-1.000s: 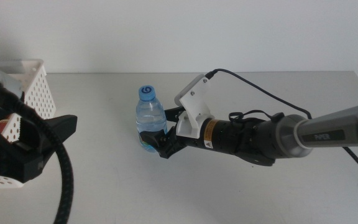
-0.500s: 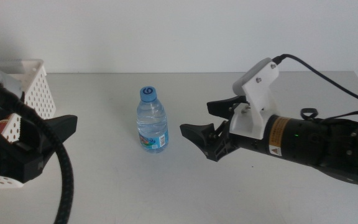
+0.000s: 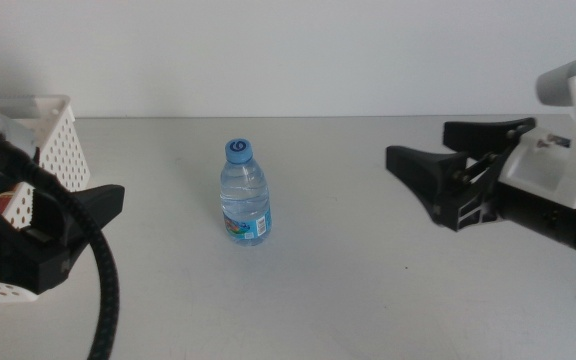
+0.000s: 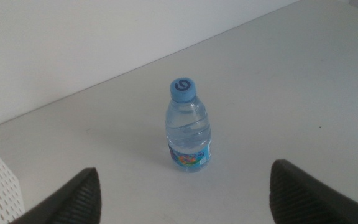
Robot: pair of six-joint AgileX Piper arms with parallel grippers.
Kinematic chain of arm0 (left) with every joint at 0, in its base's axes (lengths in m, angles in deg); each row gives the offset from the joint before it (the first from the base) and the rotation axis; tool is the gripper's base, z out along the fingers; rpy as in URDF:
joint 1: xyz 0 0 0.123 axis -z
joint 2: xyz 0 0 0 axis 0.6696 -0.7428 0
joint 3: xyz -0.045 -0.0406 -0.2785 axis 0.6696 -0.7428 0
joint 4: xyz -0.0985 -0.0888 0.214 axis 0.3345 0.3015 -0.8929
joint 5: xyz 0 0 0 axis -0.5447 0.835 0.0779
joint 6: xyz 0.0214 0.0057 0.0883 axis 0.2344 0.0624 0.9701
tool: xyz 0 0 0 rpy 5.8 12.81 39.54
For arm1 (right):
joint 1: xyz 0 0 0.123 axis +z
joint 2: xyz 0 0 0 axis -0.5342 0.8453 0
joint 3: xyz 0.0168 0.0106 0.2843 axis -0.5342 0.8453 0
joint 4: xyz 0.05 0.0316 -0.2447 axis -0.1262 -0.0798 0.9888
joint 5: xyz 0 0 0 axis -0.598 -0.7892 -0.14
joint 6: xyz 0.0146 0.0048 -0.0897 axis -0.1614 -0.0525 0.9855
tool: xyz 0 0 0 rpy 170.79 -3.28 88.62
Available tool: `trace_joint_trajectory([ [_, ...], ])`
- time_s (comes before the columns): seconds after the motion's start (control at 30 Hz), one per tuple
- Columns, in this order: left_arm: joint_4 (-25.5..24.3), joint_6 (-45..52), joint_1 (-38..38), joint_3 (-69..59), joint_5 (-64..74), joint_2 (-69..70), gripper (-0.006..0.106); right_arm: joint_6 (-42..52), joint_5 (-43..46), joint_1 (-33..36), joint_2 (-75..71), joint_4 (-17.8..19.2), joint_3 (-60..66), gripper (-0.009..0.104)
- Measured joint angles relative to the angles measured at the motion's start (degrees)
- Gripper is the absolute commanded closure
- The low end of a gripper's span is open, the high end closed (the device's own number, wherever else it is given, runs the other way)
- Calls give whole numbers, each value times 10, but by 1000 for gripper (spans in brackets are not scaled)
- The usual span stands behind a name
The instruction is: Use arms to grab the bottles and put them into the dustbin to the left of the table.
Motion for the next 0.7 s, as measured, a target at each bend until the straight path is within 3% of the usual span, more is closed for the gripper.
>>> trace_joint_trajectory([
  [0.1, 0, 0, 0, 0, 0, 0, 8, 130, -78, 11, -43, -125, 0, 35],
  [0.27, 0, 0, 0, 0, 0, 0, 8, 400, -224, 22, -113, -382, -2, 35],
  [0.37, 0, 0, 0, 0, 0, 0, 8, 529, -305, 22, -150, -481, -16, 35],
  [0.5, 0, 0, 0, 0, 0, 0, 8, 588, -377, 23, -190, -534, -49, 35],
  [0.7, 0, 0, 0, 0, 0, 0, 8, 592, -421, 23, -211, -545, -63, 35],
])
